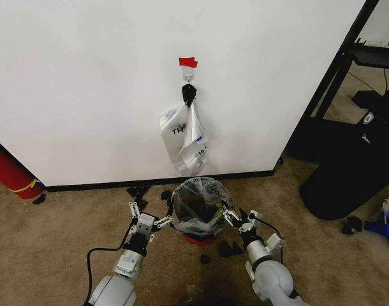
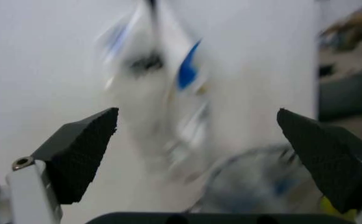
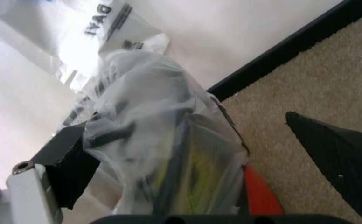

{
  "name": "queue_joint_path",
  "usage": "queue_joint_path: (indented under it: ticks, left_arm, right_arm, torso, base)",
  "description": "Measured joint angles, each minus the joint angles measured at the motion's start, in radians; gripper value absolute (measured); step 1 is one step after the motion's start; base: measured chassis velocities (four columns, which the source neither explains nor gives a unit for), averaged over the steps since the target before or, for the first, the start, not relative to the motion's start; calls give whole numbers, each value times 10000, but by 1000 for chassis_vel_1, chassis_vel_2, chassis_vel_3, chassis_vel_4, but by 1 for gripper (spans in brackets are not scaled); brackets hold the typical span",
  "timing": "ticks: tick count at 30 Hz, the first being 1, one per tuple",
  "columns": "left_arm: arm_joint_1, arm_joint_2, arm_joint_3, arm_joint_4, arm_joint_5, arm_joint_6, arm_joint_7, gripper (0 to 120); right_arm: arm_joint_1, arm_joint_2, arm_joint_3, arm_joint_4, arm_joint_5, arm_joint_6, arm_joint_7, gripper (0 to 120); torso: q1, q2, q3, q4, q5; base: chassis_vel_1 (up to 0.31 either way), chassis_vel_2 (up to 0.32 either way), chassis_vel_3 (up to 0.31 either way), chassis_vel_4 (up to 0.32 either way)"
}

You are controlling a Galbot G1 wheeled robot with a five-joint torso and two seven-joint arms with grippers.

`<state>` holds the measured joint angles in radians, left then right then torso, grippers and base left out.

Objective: Pick up the garbage bag from the wall and place it over the trash bin.

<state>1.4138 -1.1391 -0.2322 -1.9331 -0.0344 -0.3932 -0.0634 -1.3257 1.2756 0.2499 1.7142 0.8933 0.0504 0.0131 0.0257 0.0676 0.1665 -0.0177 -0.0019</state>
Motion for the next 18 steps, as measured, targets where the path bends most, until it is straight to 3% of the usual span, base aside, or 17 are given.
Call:
queue_joint_path:
  ticks: [2, 8, 18]
  left_arm:
    - [-181, 48, 55, 117, -303, -258, 379, 100]
    - [-1428, 508, 865, 1221, -1612, -1494, 3019, 100]
    - [-1829, 407, 1708, 2331, -642, -1800, 3361, 100]
  right_arm:
    - [1, -10, 14, -19, -16, 2, -18, 100]
    - [11, 8, 24, -144, -185, 67, -325, 100]
    - [-30, 39, 41, -172, -134, 271, -501, 100]
  torso:
    - [0, 0, 0, 1, 0]
    - [0, 0, 0, 2, 1]
    - [1, 0, 1, 4, -1]
  base:
    - [0, 0, 0, 0]
    - [0, 0, 0, 0]
    - [0, 0, 0, 0]
